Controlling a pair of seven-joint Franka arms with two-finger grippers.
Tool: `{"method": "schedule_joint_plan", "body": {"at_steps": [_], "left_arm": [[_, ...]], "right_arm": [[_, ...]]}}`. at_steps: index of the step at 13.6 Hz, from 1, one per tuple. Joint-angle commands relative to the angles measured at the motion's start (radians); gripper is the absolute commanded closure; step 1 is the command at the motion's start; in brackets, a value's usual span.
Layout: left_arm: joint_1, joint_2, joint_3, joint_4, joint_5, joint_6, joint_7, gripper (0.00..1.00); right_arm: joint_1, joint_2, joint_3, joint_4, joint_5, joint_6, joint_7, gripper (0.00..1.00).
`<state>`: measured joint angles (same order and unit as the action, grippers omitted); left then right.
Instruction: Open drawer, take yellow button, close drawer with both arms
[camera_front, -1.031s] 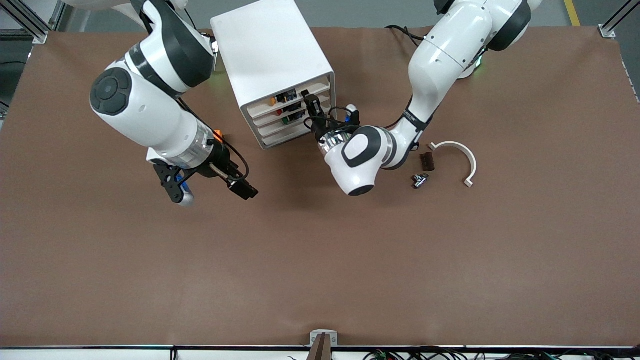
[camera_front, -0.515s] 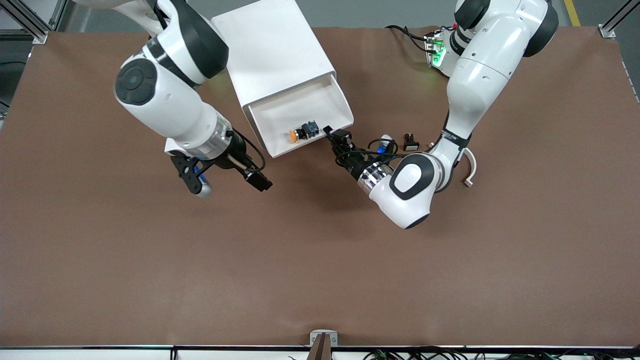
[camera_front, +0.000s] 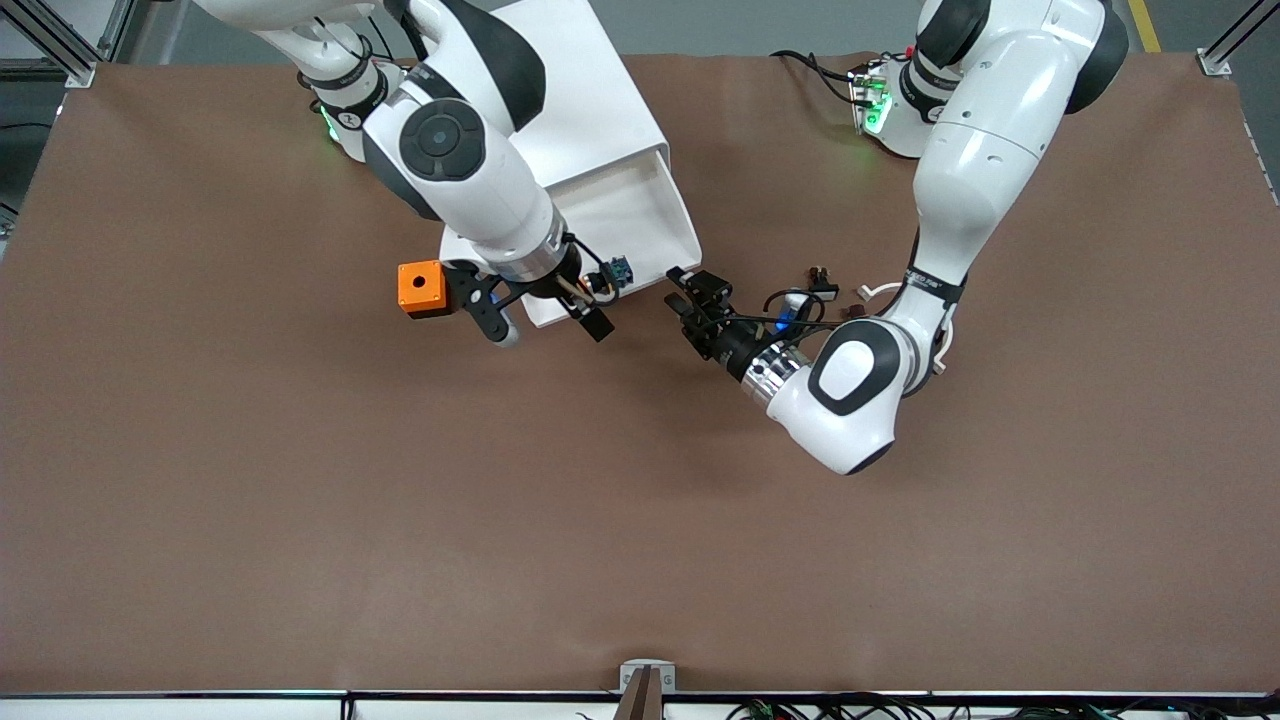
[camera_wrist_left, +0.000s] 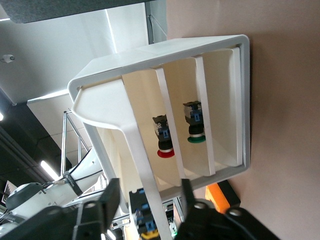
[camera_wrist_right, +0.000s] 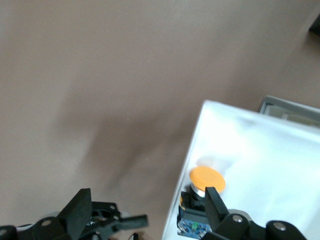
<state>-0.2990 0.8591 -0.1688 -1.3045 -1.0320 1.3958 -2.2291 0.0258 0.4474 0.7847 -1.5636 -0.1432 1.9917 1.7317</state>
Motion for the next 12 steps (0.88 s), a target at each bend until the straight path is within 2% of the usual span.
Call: {"method": "schedule_joint_plan", "body": {"at_steps": [1,5,10,12], "left_arm": [[0.020,-0.014,0.008,0.037,0.029,-0.017,0.016,0.01],[0.089,-0.090,0.015,0.039,0.147,-0.015,0.115,0.01],[0.156,-0.129,0.028,0.067,0.286,-0.012,0.199,0.01],[0.156,-0.163,0.028,0.067,0.354,-0.012,0.335,0.01]], "right_arm": [[-0.015,-0.016,0.031,-0.071,-0.027,0.027,0.046,0.00],[-0.014,-0.044,0.062,-0.150,-0.029,0.058,0.095,0.00],[-0.011,-0.044,0.065,-0.161,-0.029,0.061,0.104,0.04],[-0.012,-0.045,0.065,-0.200,-0.029,0.100,0.104,0.05]]}}
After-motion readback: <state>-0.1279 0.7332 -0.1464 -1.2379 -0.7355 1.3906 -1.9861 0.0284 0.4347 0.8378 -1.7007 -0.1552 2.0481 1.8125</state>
